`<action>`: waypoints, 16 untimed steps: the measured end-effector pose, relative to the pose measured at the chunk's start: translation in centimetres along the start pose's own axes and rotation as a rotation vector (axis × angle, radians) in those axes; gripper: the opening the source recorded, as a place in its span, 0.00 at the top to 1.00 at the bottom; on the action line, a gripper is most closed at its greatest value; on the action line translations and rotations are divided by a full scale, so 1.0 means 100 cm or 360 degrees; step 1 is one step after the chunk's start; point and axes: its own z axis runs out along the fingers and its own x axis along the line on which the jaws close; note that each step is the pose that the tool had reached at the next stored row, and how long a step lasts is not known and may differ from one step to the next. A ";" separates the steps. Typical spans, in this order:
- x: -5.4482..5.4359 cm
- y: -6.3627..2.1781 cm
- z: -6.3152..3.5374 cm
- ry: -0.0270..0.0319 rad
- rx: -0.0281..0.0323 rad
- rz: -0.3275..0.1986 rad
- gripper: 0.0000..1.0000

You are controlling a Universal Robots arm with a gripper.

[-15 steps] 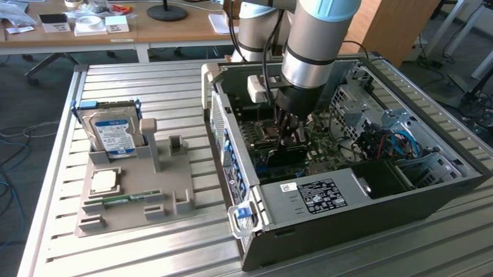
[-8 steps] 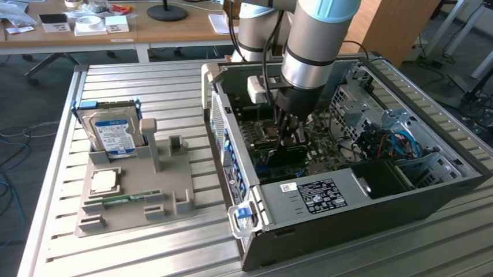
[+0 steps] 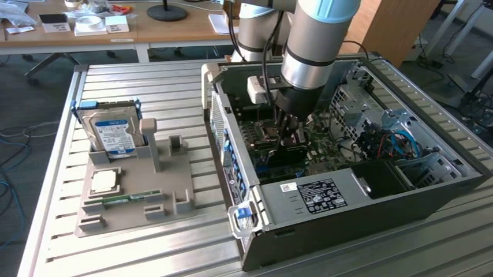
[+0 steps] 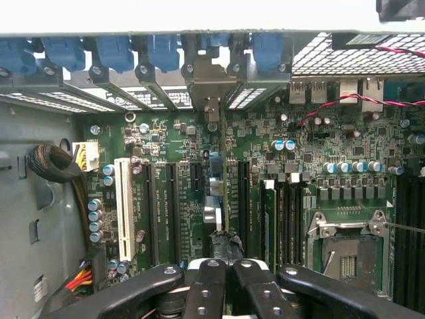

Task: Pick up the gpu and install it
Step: 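Press down on the gpu until it lock into place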

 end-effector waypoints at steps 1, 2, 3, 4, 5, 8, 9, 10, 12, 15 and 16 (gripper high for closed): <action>0.000 0.0000 0.0001 -0.00002 0.00001 0.0000 0.89; 0.000 0.0000 0.0001 -0.00002 0.00001 0.0000 0.89; 0.000 0.0001 0.0005 -0.00005 0.00005 0.0000 0.89; 0.000 0.0008 0.0012 -0.00003 0.00008 0.0000 0.89; 0.000 0.0014 0.0014 0.00004 0.00005 0.0000 0.89; 0.000 0.0015 0.0015 0.00000 0.00002 0.0000 0.89; 0.000 0.0015 0.0015 -0.00002 0.00003 0.0000 0.89; 0.000 0.0017 0.0017 -0.00001 0.00006 0.0000 0.89; 0.000 0.0026 0.0022 0.00005 0.00012 0.0000 0.89; 0.000 0.0026 0.0024 0.00000 0.00014 0.0000 0.89; 0.000 0.0026 0.0025 -0.00002 0.00015 0.0000 0.89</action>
